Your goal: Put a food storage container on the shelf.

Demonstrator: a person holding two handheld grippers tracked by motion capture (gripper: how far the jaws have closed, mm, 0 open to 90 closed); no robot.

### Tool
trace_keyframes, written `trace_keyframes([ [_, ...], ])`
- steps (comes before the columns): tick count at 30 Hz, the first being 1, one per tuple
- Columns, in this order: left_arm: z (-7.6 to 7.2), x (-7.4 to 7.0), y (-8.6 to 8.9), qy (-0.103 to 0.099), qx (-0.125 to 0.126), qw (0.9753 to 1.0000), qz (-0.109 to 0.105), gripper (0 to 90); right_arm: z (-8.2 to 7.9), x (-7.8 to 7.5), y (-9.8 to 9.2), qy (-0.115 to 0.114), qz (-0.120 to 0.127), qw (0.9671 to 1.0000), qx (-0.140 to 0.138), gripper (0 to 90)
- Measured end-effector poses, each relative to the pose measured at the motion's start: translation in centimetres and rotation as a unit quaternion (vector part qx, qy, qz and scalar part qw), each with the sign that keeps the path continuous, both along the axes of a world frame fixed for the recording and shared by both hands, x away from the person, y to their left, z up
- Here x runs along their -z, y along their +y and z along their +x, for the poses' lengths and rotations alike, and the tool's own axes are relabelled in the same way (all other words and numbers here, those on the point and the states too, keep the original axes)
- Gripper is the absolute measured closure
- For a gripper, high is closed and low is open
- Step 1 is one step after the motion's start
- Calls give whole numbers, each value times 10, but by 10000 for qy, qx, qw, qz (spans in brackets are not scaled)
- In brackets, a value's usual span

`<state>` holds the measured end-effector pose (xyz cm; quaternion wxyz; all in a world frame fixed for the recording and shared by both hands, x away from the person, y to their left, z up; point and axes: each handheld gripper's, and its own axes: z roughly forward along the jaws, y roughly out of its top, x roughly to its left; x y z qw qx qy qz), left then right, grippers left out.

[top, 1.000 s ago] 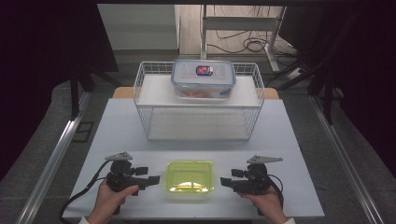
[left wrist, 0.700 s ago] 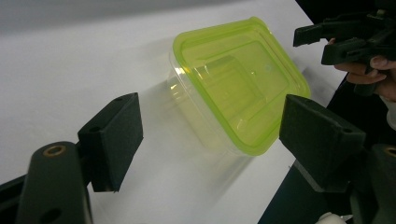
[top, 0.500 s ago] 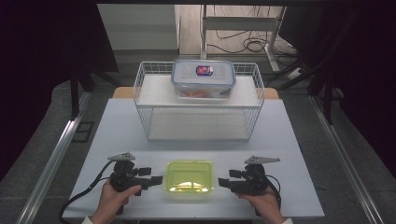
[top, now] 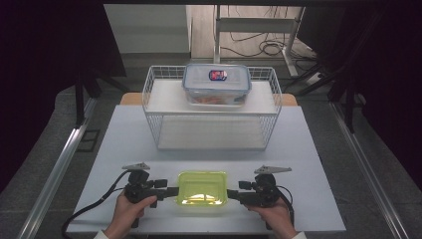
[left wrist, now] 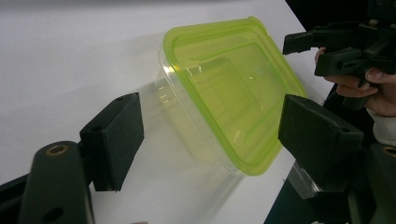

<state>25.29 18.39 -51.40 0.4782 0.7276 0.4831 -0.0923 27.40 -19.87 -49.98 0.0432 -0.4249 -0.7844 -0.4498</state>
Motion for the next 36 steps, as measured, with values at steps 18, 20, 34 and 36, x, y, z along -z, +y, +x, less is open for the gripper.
trace_keyframes([
  [18,14,17,-8,363,180,9988,-260,444,18,14,20,357,198,9991,68,403],
  [20,14,18,-9,395,230,9986,-276,458,19,15,21,405,230,9989,36,416],
  [34,10,18,-10,364,294,9987,-183,666,17,17,22,578,285,9979,-32,644],
  [36,7,17,-11,307,271,9990,-182,678,15,16,22,543,296,9981,-2,664],
])
